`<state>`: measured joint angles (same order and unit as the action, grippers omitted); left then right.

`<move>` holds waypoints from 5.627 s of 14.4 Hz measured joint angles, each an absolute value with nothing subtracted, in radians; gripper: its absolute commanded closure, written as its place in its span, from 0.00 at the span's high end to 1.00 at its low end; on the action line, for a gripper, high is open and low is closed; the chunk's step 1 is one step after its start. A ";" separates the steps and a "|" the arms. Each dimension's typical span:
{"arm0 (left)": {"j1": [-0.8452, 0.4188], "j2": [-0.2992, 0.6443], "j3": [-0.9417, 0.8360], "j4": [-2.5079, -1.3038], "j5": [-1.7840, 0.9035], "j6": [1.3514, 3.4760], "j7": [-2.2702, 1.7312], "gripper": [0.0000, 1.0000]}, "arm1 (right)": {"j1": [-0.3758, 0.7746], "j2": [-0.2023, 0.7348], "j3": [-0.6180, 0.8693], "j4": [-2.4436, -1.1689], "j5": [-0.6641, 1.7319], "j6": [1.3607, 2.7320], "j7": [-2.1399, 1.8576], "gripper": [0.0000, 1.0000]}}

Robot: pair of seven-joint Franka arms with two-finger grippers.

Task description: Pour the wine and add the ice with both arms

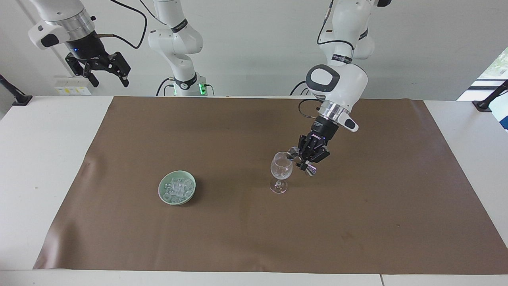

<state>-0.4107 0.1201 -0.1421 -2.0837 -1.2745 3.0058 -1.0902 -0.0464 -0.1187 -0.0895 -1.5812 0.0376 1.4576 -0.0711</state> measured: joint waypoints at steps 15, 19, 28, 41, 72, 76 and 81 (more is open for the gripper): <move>-0.411 0.140 -0.140 -2.081 -1.141 3.048 -1.090 0.00 | -0.046 -0.119 -0.089 -1.581 0.038 1.458 -0.071 1.00; -0.411 0.143 -0.140 -2.081 -1.113 3.068 -1.090 0.00 | -0.046 -0.119 -0.090 -1.581 0.038 1.458 -0.071 1.00; -0.411 0.150 -0.139 -2.078 -1.042 3.099 -1.090 0.00 | -0.046 -0.119 -0.090 -1.581 0.038 1.458 -0.071 1.00; -0.411 0.169 -0.135 -2.074 -0.863 3.123 -1.090 0.00 | -0.046 -0.119 -0.090 -1.581 0.038 1.458 -0.071 1.00; -0.411 0.182 -0.130 -2.074 -0.788 3.166 -0.984 0.00 | -0.046 -0.119 -0.090 -1.581 0.038 1.458 -0.071 1.00; -0.413 0.182 -0.131 -2.074 -0.787 3.166 -0.984 0.00 | -0.046 -0.119 -0.089 -1.581 0.038 1.458 -0.071 1.00; -0.413 0.182 -0.131 -2.071 -0.786 3.169 -0.982 0.00 | -0.046 -0.119 -0.089 -1.581 0.038 1.458 -0.071 1.00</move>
